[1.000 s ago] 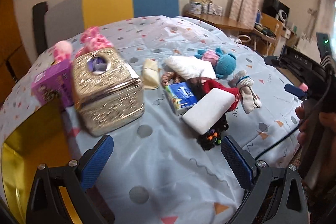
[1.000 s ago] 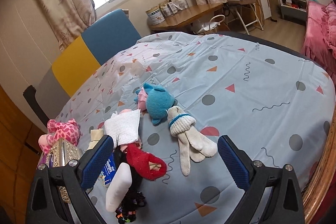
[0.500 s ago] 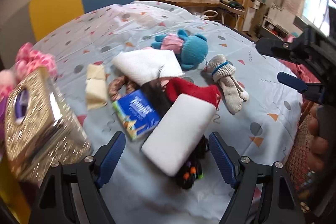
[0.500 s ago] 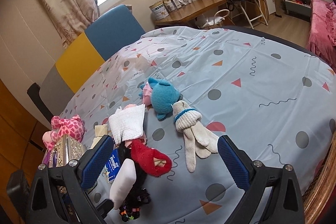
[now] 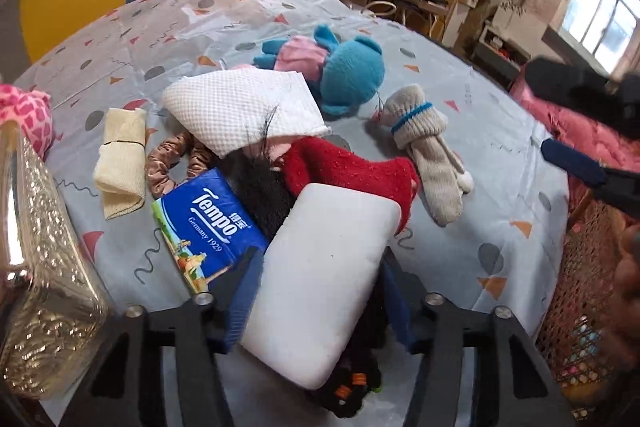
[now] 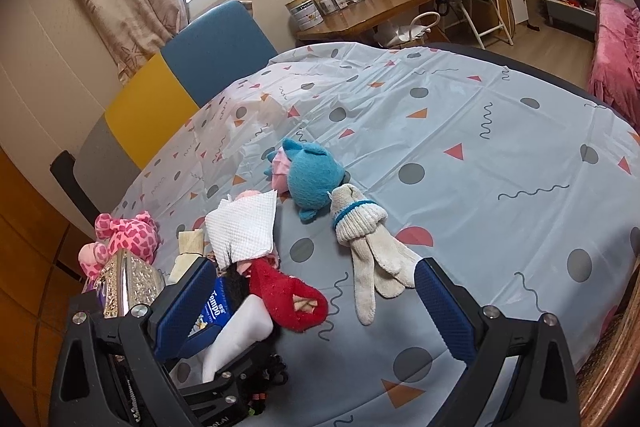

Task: Organize soft objects
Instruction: 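Grasp the white foam block with the left tool while the right tool grasps the white knit glove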

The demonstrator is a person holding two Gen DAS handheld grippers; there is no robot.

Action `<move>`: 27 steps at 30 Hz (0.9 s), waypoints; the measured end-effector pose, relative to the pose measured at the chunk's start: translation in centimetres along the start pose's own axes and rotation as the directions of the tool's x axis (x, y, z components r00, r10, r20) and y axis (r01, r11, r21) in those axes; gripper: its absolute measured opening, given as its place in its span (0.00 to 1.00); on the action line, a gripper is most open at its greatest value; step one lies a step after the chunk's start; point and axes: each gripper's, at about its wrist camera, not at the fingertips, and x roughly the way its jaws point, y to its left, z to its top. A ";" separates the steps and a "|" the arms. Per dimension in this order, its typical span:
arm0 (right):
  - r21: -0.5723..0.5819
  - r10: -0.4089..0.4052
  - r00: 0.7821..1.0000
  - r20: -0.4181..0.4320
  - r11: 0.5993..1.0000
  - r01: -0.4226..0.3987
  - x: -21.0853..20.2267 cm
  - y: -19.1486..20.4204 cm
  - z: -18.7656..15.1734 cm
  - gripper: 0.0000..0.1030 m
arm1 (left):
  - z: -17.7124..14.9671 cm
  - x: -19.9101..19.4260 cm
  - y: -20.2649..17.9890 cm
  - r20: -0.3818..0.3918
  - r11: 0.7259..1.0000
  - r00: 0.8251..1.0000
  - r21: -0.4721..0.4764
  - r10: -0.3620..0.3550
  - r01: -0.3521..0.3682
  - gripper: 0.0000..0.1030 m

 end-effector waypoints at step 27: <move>-0.326 -0.426 0.855 -0.294 0.886 0.329 13.1 -0.3 2.0 0.50 | -7.3 -12.8 2.5 0.176 0.966 0.975 -0.243 0.138 -0.093 0.56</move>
